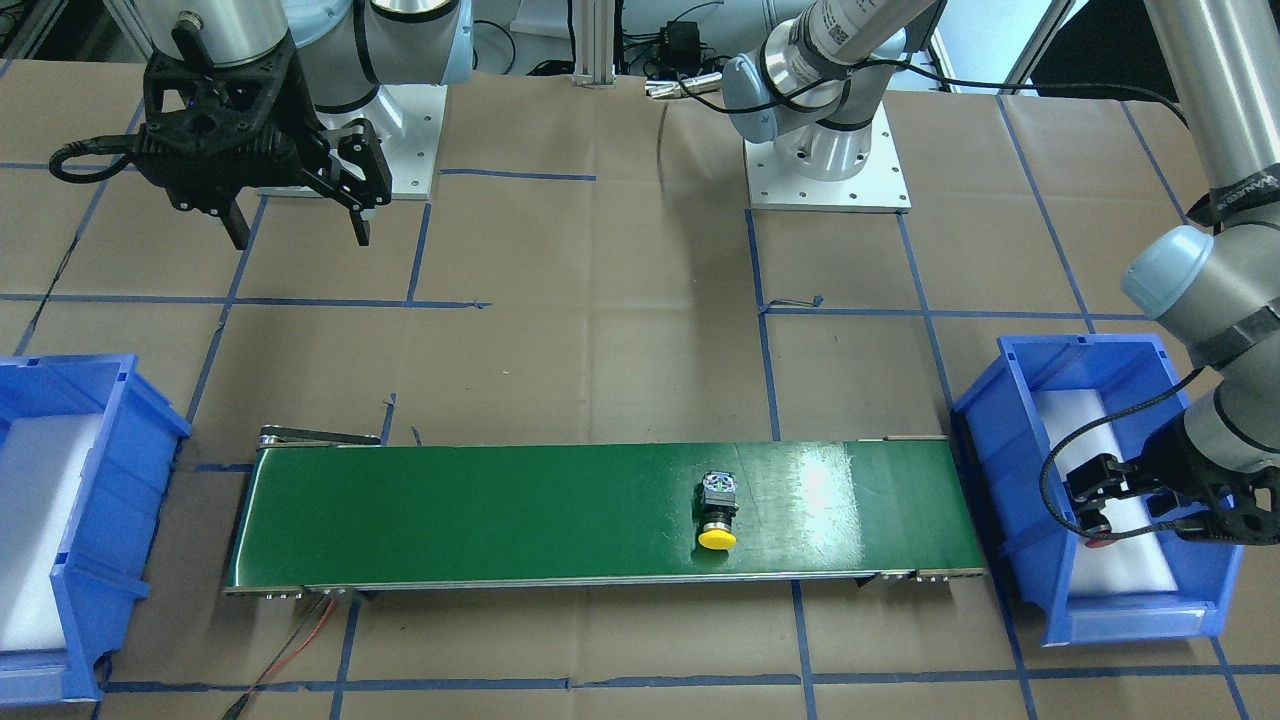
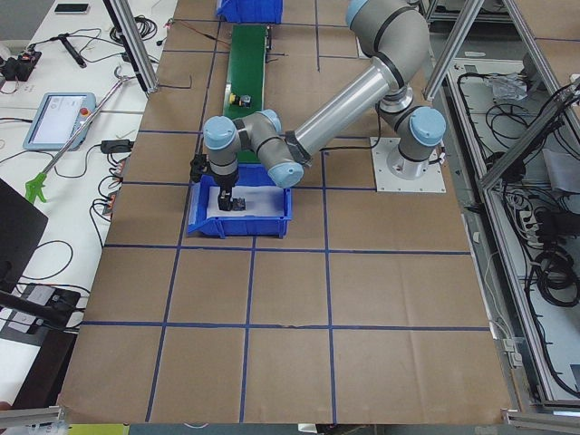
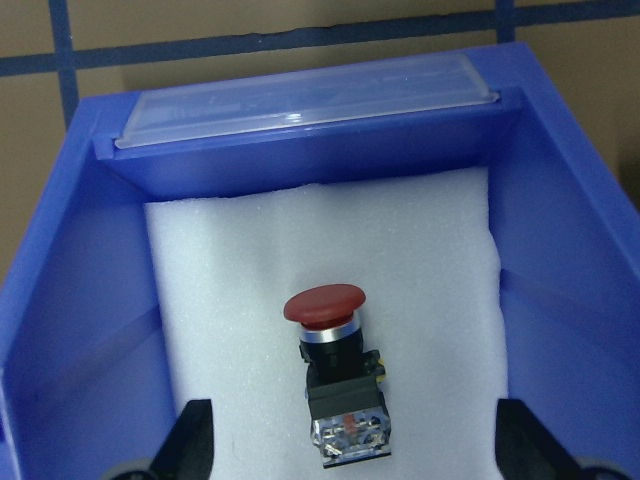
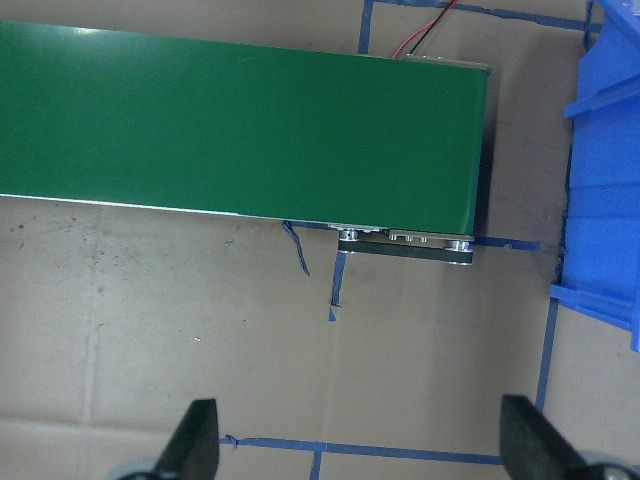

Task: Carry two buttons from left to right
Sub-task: 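Lower the left gripper and grasp the red button in the bin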

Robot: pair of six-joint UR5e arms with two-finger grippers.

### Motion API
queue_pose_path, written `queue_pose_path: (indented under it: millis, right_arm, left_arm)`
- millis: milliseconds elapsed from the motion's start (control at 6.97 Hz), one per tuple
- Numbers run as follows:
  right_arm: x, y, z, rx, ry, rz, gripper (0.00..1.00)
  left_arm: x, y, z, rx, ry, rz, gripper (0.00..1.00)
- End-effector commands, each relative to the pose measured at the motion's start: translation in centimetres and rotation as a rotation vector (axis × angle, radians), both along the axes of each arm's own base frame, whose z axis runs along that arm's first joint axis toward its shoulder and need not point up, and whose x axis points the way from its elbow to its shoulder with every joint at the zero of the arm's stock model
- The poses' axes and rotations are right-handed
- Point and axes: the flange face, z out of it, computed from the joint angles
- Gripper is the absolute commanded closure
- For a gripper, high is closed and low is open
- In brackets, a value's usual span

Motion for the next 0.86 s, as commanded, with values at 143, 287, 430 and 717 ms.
queue_pose_path:
  millis: [143,287,430,717]
  right_arm:
    - [0.0,0.0,0.0,0.000,-0.001,-0.002,0.00]
    - [0.0,0.0,0.0,0.000,-0.001,-0.002,0.00]
    - [0.0,0.1,0.0,0.000,-0.001,-0.002,0.00]
    - [0.0,0.0,-0.1,0.001,0.000,-0.001,0.00]
  left_arm:
    - [0.0,-0.2,-5.0,-0.024,-0.010,-0.002,0.01]
    - [0.0,-0.2,-4.3,-0.033,-0.015,-0.002,0.01]
    - [0.1,-0.4,-3.6,-0.044,-0.022,-0.002,0.01]
    - [0.0,-0.5,-2.5,-0.052,-0.026,-0.002,0.11]
